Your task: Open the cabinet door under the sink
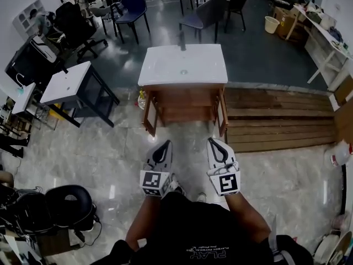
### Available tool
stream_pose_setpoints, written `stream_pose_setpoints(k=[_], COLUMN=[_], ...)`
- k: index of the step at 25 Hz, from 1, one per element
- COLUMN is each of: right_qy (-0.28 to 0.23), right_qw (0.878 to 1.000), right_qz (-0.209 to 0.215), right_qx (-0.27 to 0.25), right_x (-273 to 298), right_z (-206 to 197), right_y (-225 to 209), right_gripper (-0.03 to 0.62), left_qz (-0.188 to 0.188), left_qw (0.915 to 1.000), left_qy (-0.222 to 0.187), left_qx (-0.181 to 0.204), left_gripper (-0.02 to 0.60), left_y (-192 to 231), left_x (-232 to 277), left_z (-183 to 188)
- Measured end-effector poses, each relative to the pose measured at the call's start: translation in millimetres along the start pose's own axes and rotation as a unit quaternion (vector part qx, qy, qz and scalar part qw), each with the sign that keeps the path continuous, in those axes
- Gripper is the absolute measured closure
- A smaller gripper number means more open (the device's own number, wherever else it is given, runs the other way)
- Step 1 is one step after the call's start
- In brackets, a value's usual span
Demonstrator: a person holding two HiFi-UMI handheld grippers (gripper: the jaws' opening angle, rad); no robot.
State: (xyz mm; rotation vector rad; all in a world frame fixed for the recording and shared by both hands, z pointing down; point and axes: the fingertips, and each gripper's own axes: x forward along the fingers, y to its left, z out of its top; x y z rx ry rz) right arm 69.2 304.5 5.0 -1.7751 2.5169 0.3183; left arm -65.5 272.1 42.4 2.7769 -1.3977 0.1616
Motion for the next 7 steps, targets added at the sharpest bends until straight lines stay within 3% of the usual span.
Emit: stream_pose_setpoints(k=[7], right_qy=[0.002], right_qw=[1.0], right_qz=[0.011], right_qx=[-0.005], right_x=[-1.4], right_z=[-4.3], right_y=[6.4], right_gripper=[0.568], left_qz=[0.012], left_qw=[0.9996], left_qy=[0.002], left_qx=[0.025], left_gripper=[0.566], left_y=[-4.9], left_x=[-4.9], left_z=[0.1])
